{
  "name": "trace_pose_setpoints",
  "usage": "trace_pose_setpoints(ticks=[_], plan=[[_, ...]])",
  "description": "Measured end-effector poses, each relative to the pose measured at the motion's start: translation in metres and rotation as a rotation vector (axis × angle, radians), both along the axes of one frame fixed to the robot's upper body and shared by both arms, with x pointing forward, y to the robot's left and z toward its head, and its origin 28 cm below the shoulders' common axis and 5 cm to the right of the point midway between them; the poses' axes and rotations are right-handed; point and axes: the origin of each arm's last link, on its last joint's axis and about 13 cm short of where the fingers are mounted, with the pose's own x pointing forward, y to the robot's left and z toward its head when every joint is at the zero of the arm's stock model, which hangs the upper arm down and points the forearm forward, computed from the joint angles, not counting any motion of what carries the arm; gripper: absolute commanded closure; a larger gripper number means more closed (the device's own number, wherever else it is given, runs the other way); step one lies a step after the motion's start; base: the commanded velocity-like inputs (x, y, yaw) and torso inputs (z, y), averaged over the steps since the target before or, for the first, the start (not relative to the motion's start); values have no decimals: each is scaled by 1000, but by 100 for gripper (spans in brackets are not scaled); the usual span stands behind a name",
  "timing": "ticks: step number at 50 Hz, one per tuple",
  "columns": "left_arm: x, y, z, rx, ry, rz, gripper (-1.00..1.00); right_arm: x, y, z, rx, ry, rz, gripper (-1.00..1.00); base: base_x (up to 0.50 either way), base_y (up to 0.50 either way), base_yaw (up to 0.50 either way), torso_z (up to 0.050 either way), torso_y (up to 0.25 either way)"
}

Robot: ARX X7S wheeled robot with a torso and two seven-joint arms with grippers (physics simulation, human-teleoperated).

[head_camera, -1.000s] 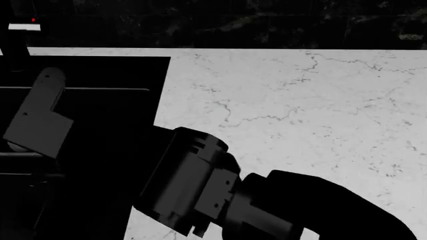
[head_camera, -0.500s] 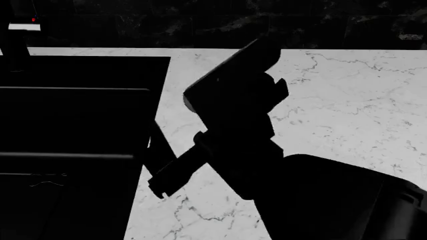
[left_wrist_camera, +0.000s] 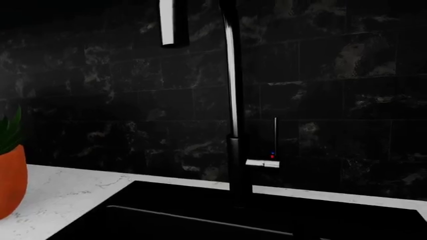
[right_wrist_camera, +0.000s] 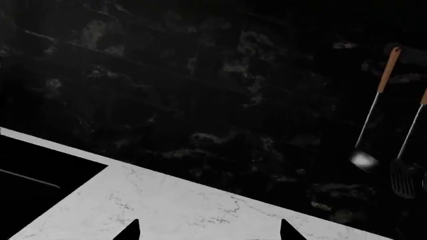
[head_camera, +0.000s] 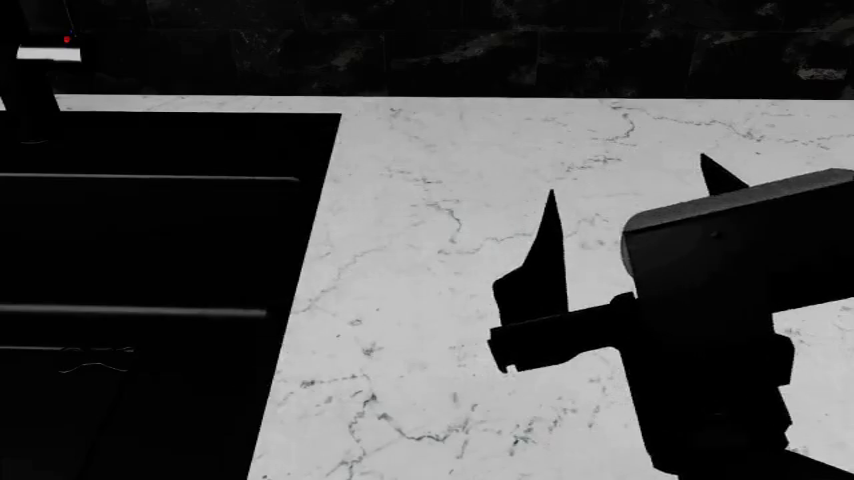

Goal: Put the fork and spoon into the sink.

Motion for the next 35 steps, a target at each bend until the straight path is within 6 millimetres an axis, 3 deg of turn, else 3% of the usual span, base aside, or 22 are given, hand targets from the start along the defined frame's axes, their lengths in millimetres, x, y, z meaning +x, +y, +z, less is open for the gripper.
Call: trace_pose_setpoints(ticks=[10,35], plan=[[-2,0,0,2,-3,-1,-100,-5,-3,-1,27,-51,-26,-100,-13,24,0,0,0],[-7,-5,0,5,-6,-25,-100,-12,-5,2,78,-99,-15,-100,-254,500,0,0,0]])
